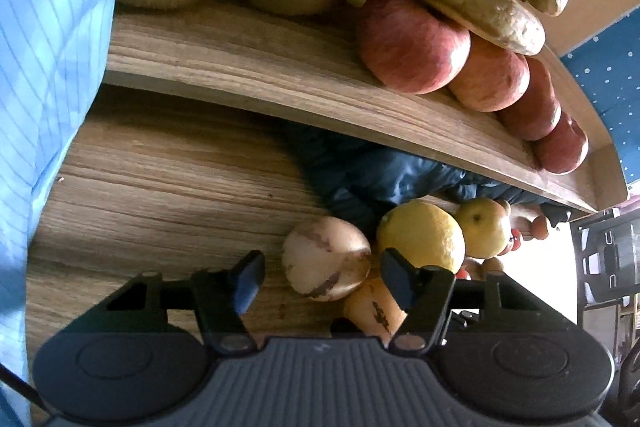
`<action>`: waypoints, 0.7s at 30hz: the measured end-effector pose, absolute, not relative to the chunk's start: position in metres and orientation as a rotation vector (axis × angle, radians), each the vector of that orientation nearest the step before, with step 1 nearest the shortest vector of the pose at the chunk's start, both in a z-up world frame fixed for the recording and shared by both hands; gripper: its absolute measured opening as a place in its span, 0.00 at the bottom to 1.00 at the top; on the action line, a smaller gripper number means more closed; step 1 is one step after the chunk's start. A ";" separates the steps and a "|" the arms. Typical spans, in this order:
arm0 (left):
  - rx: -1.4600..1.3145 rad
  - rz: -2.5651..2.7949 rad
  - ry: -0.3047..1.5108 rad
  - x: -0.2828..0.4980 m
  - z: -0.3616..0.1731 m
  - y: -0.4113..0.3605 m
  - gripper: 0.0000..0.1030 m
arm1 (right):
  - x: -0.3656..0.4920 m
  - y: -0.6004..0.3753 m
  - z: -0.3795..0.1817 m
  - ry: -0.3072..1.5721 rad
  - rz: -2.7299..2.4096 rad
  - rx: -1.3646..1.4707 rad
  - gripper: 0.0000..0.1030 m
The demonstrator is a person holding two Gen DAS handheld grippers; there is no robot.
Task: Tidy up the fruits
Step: 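Grasp a pale speckled fruit with the left tool while the right tool grasps another, then carry both speckled fruits onto the steel tray and open both tools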
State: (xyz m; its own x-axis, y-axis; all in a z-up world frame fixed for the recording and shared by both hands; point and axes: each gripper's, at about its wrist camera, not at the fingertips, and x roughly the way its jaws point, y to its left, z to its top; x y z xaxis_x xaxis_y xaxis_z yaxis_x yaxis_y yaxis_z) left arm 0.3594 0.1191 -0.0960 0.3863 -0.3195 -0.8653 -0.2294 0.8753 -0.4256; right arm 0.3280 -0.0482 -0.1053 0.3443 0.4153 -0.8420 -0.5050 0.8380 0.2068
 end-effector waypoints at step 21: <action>-0.517 -0.095 1.186 0.361 -0.099 0.114 0.52 | 0.326 -0.062 -0.102 1.048 0.563 -0.074 0.49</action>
